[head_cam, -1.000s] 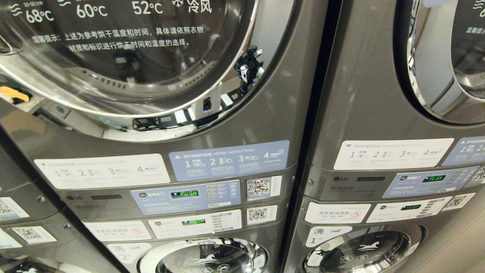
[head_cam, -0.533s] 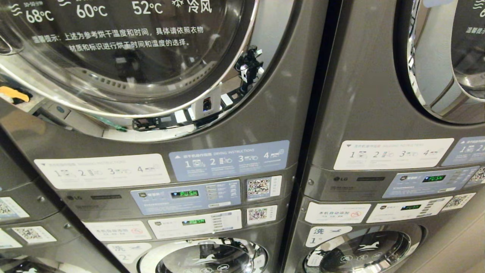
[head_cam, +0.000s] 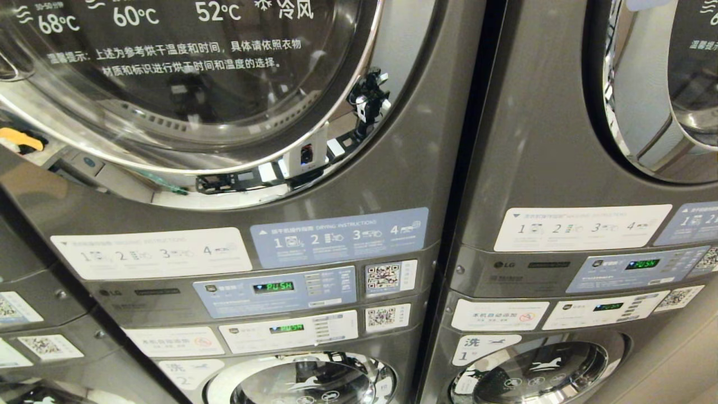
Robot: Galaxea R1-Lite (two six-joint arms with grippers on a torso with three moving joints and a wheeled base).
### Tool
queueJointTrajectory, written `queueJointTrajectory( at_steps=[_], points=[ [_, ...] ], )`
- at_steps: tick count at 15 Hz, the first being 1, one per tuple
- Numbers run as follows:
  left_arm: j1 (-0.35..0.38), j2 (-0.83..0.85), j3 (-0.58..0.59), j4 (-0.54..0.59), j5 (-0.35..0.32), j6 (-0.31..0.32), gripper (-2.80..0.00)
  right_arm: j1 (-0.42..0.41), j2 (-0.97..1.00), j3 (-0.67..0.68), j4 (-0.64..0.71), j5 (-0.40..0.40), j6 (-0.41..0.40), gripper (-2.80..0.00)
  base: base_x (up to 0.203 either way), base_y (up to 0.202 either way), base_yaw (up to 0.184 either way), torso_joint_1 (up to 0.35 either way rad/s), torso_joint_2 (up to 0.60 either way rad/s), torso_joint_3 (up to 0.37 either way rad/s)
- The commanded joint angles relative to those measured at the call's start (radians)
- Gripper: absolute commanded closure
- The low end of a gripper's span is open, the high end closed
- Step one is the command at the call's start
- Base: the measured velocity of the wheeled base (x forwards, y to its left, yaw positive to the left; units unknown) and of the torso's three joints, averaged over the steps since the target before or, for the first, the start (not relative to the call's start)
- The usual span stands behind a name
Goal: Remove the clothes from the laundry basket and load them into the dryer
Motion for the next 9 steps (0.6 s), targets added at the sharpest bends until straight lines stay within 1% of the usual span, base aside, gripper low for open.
queueJointTrajectory(
  at_steps=[1, 9],
  points=[
    [0.0, 0.0, 0.002, 0.0, 0.0, 0.0, 0.0, 0.0, 0.0, 0.0, 0.0, 0.0, -0.001, 0.0, 0.0, 0.0, 0.0, 0.0, 0.0, 0.0],
    [0.0, 0.001, 0.002, 0.0, 0.0, 0.0, 0.0, 0.0, 0.0, 0.0, 0.0, 0.0, -0.001, 0.0, 0.0, 0.0, 0.0, 0.0, 0.0, 0.0]
  ],
)
